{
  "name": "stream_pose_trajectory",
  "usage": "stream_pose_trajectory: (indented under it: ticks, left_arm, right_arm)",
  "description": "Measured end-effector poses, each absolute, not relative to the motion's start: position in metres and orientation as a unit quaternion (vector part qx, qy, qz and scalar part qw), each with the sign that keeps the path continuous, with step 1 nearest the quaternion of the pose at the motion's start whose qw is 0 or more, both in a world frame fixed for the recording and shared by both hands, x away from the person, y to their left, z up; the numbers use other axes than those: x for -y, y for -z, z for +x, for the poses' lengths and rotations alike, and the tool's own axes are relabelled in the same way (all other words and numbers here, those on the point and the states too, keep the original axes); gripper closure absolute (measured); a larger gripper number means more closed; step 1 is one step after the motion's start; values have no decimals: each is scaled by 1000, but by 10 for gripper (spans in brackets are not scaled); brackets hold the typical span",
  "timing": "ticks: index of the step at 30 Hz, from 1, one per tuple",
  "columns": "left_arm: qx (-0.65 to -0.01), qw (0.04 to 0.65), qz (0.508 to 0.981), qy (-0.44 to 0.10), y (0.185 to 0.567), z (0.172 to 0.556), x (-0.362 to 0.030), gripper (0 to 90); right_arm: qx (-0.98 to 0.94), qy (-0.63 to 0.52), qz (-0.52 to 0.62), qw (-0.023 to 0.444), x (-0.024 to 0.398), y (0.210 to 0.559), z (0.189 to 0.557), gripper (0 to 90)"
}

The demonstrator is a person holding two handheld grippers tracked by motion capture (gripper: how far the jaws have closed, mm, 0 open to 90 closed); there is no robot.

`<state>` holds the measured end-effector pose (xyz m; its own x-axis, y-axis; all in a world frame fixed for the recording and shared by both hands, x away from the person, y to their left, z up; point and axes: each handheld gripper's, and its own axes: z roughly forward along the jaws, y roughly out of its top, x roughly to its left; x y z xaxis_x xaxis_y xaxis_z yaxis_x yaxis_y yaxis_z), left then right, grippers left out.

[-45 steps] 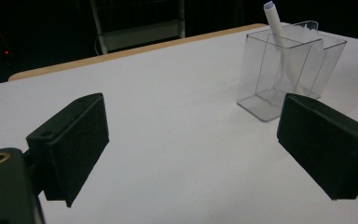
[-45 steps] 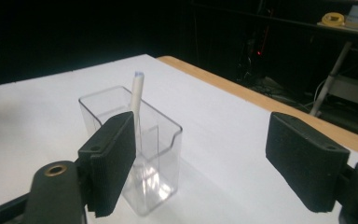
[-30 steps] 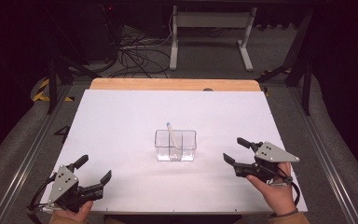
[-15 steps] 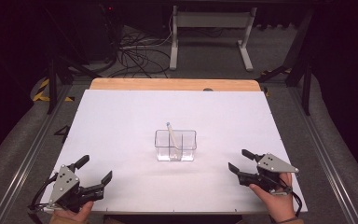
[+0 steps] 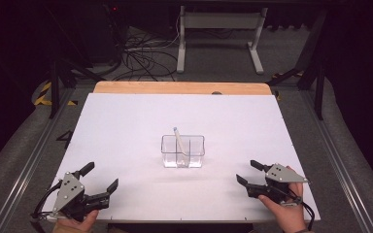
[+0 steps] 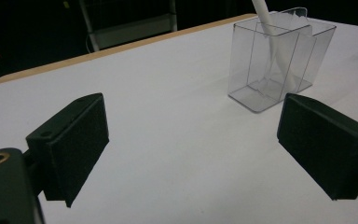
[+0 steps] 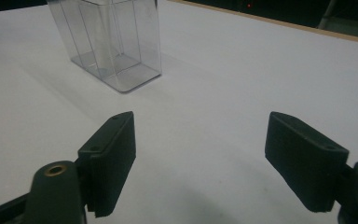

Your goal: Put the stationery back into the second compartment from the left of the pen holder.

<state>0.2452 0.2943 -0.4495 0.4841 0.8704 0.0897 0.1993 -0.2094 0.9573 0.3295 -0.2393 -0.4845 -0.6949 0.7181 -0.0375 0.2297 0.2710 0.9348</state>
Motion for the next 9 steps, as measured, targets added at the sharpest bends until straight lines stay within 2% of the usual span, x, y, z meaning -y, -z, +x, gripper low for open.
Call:
stream_pose_trajectory:
  ticks: [9]
  left_arm:
    - [-377, 496, 708, -333, 452, 247, -295, 98]
  right_arm:
    - [-754, -515, 322, 249, 242, 482, 330, 254]
